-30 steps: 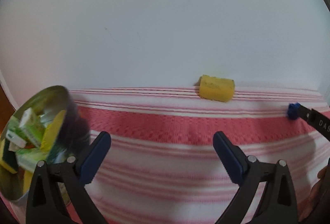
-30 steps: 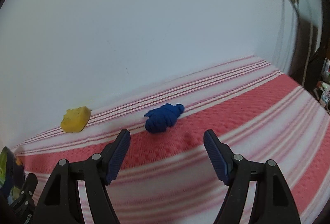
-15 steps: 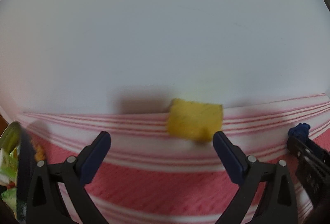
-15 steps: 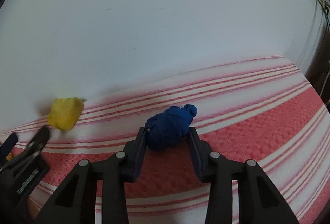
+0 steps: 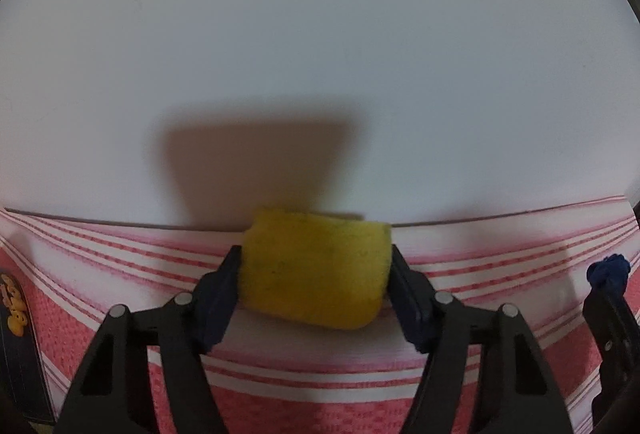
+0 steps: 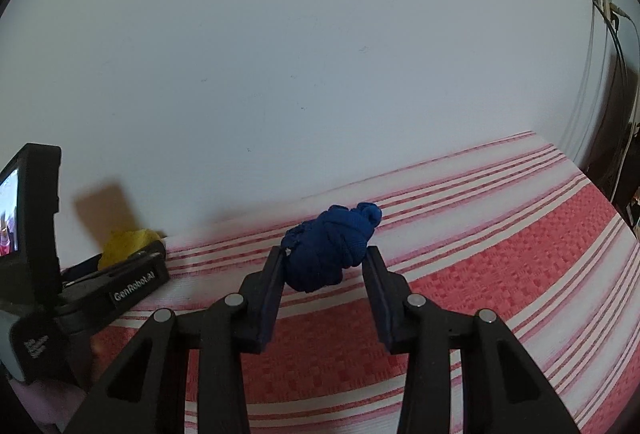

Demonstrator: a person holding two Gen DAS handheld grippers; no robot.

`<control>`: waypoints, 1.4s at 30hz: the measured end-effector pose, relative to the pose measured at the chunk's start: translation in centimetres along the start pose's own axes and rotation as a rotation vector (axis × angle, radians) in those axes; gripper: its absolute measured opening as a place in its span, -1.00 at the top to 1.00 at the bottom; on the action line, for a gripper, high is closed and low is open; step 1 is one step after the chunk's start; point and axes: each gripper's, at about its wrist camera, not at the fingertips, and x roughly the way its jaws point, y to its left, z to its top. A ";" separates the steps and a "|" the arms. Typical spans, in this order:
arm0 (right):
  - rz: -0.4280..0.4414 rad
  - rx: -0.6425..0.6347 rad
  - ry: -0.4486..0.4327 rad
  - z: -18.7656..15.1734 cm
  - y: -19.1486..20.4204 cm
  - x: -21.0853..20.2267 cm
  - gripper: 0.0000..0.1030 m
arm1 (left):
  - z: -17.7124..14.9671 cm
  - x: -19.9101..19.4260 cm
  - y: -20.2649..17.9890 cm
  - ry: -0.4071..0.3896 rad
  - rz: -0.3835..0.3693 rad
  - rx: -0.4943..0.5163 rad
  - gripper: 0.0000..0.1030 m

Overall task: Organize objects
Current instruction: 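Grasp the yellow sponge with left tool while right tool grasps the blue toy, then carry the yellow sponge and blue toy over the tin with both tools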

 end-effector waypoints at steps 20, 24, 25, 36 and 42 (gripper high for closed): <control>0.207 -0.125 -0.240 -3.8 4.0 -8.0 0.18 | -12.4 -13.8 7.7 -0.332 0.119 0.038 -0.22; 0.162 -0.093 -0.243 -5.6 4.6 -10.2 0.18 | -13.2 -14.2 7.8 -0.344 0.115 0.045 -0.22; 0.144 -0.087 -0.252 -6.2 4.6 -10.9 0.18 | -13.7 -14.4 7.8 -0.355 0.120 0.053 -0.22; 0.060 -0.101 -0.302 -10.1 5.4 -15.7 0.18 | -14.9 -15.4 8.6 -0.376 0.092 0.052 -0.22; 0.045 -0.090 -0.306 -12.1 6.1 -17.1 0.18 | -16.0 -15.2 9.8 -0.372 0.074 0.037 -0.22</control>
